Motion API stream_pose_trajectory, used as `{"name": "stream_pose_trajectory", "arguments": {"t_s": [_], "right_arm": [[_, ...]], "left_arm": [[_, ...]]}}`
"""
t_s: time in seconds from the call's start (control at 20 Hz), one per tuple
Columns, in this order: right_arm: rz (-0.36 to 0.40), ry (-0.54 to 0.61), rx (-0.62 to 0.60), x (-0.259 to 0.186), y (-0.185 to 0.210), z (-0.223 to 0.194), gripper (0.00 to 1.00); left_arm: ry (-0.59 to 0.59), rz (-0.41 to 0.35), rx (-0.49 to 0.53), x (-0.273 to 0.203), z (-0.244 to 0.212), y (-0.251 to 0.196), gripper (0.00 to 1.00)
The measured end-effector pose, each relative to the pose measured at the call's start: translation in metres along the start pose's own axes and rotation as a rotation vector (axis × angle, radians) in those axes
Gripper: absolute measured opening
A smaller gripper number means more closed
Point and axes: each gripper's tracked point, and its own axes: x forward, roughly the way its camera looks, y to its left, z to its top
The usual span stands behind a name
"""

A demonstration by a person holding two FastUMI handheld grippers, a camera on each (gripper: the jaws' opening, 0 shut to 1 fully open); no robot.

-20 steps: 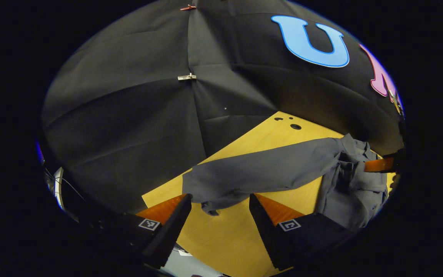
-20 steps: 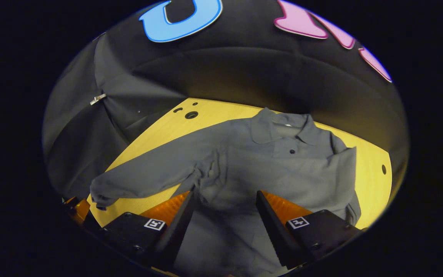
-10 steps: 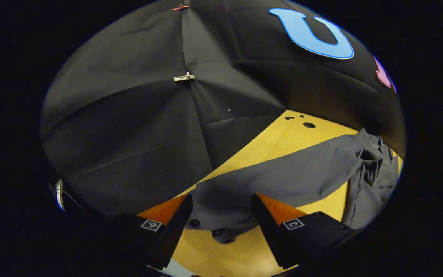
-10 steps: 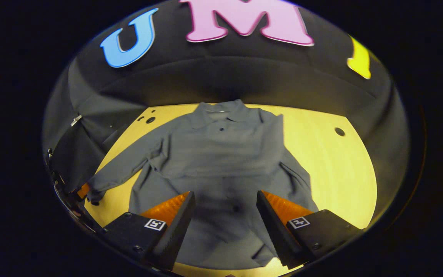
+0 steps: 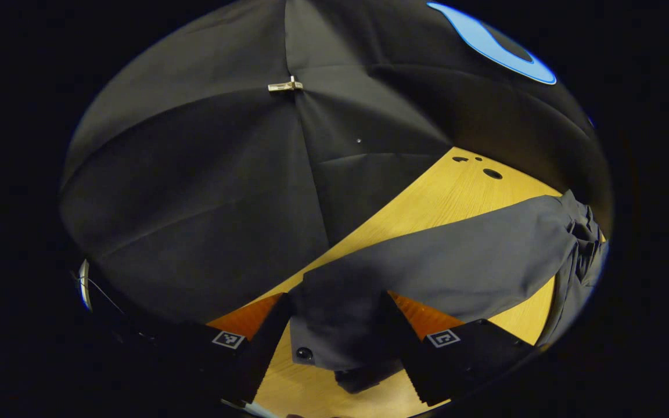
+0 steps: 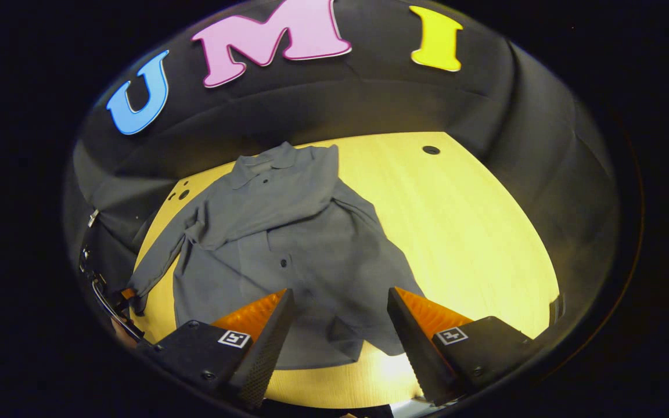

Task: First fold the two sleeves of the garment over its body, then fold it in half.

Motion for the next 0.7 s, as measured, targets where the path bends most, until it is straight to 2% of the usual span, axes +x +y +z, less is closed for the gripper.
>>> {"name": "stream_pose_trajectory", "arguments": {"t_s": [0.2, 0.3, 0.35, 0.5, 0.55, 0.65, 0.7], "right_arm": [[-0.028, 0.021, 0.008, -0.010, -0.017, -0.022, 0.99], [-0.022, 0.027, 0.018, -0.010, -0.018, -0.026, 0.99], [-0.018, 0.030, 0.015, -0.008, -0.018, -0.027, 0.99], [0.001, 0.035, -0.007, 0.001, -0.014, -0.025, 0.99], [0.009, 0.036, -0.010, 0.004, -0.012, -0.024, 0.99], [0.026, 0.039, -0.015, 0.008, -0.009, -0.023, 0.99], [0.032, 0.038, -0.021, 0.009, -0.009, -0.022, 0.99]], "left_arm": [[0.042, -0.043, -0.002, 0.007, -0.006, -0.012, 0.94], [0.054, -0.068, -0.009, 0.006, -0.007, -0.020, 0.83], [0.054, -0.083, -0.002, 0.007, -0.007, -0.024, 0.76], [0.064, -0.102, 0.006, 0.003, -0.007, -0.032, 0.38], [0.066, -0.093, 0.004, 0.004, -0.007, -0.034, 0.22], [0.074, -0.080, 0.009, 0.001, -0.005, -0.035, 0.07], [0.080, -0.065, 0.022, -0.002, -0.002, -0.033, 0.06]]}}
